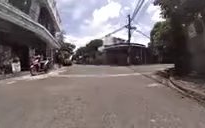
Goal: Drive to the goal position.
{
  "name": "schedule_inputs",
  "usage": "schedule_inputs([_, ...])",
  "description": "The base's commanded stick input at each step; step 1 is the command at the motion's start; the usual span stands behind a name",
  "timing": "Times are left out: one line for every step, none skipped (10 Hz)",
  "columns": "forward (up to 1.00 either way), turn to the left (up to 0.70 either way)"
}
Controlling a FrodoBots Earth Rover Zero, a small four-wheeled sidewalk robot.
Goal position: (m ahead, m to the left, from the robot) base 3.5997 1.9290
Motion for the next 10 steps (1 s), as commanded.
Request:
schedule_inputs([0.70, 0.00])
schedule_inputs([0.70, 0.00])
schedule_inputs([0.70, 0.00])
schedule_inputs([0.70, 0.00])
schedule_inputs([0.70, 0.00])
schedule_inputs([0.70, 0.00])
schedule_inputs([0.70, 0.00])
schedule_inputs([0.70, 0.00])
schedule_inputs([0.70, 0.00])
schedule_inputs([0.70, 0.00])
